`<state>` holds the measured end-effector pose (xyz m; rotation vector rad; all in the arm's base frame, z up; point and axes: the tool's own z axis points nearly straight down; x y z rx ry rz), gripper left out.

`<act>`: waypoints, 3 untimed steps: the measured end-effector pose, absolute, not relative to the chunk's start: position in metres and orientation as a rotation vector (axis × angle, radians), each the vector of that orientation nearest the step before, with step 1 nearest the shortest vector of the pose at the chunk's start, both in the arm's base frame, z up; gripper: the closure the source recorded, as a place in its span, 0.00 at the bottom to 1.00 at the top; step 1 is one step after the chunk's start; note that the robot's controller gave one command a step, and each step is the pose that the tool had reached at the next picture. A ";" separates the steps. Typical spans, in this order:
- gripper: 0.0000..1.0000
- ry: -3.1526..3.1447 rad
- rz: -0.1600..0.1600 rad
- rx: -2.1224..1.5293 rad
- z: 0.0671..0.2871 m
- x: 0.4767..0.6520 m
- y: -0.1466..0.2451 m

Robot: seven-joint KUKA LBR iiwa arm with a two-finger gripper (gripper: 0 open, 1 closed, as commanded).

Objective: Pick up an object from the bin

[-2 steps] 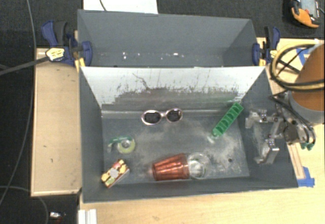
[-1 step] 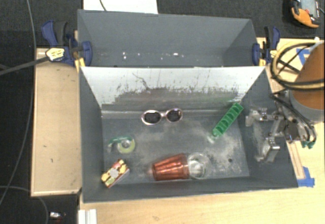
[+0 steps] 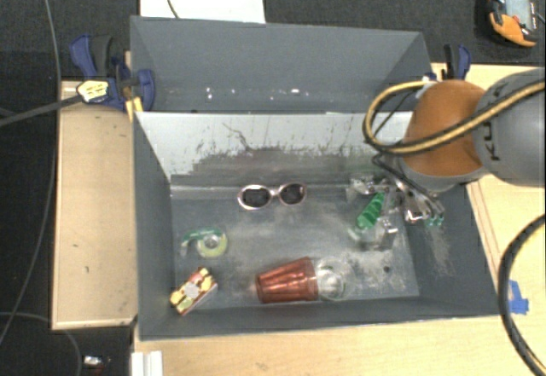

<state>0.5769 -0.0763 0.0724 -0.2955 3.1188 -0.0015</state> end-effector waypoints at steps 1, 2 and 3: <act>0.00 3.033 -0.009 -0.767 0.161 0.578 -0.098; 0.00 3.028 0.006 -0.843 0.101 0.588 -0.138; 0.00 2.983 -0.009 -0.932 0.071 0.591 -0.120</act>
Offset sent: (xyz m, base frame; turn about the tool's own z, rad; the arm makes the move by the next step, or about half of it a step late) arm 0.0105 -0.0612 0.0276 -0.3563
